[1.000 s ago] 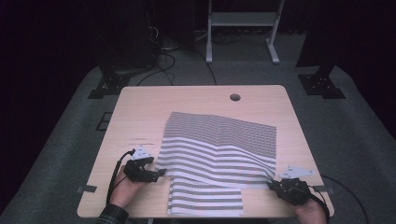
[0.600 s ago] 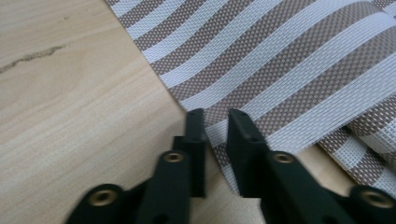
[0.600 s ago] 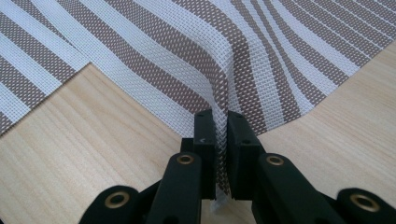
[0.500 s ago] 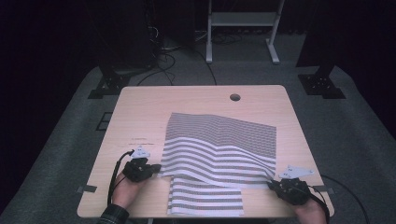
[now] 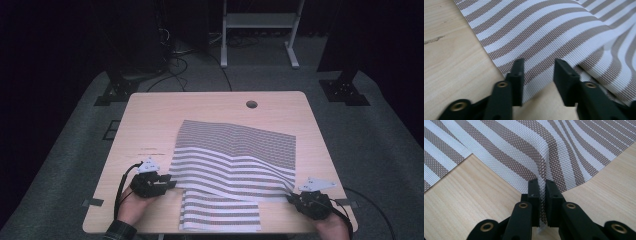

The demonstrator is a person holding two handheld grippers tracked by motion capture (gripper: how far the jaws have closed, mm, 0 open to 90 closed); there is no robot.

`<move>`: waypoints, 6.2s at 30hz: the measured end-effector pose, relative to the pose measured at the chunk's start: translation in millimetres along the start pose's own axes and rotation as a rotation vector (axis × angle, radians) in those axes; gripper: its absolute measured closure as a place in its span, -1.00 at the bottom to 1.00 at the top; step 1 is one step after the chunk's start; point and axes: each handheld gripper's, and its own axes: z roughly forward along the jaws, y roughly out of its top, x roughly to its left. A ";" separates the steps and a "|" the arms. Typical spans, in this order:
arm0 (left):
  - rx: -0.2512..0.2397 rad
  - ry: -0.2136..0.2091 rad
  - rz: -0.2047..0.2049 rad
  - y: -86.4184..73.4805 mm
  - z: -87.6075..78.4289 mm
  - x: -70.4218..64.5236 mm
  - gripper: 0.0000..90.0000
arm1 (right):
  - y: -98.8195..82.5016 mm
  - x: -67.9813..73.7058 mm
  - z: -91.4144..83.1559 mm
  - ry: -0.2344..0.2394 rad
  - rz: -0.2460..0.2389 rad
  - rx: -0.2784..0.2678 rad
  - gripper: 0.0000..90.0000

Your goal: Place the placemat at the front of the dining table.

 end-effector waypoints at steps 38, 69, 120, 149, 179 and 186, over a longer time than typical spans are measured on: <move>-0.058 0.005 0.076 13.7 3.8 -14.4 1.00 | 20.8 -8.6 -7.5 -0.015 0.006 -0.085 0.93; -0.137 0.072 0.028 67.8 9.3 38.3 1.00 | 123.4 -69.3 25.8 -0.066 0.032 -0.163 0.93; -0.004 0.221 0.039 91.1 77.0 107.2 0.79 | 165.6 -122.7 124.6 -0.128 0.107 -0.029 0.61; -0.018 0.264 -0.016 86.1 83.5 120.9 0.40 | 142.1 -126.2 126.6 -0.116 0.145 -0.061 1.00; -0.027 0.205 -0.067 82.5 42.5 109.0 -0.80 | 152.8 -110.7 79.4 -0.099 0.151 -0.104 -0.51; -0.016 0.229 -0.035 77.8 29.6 86.2 -1.00 | 144.5 -96.0 63.2 -0.095 0.119 -0.094 -0.79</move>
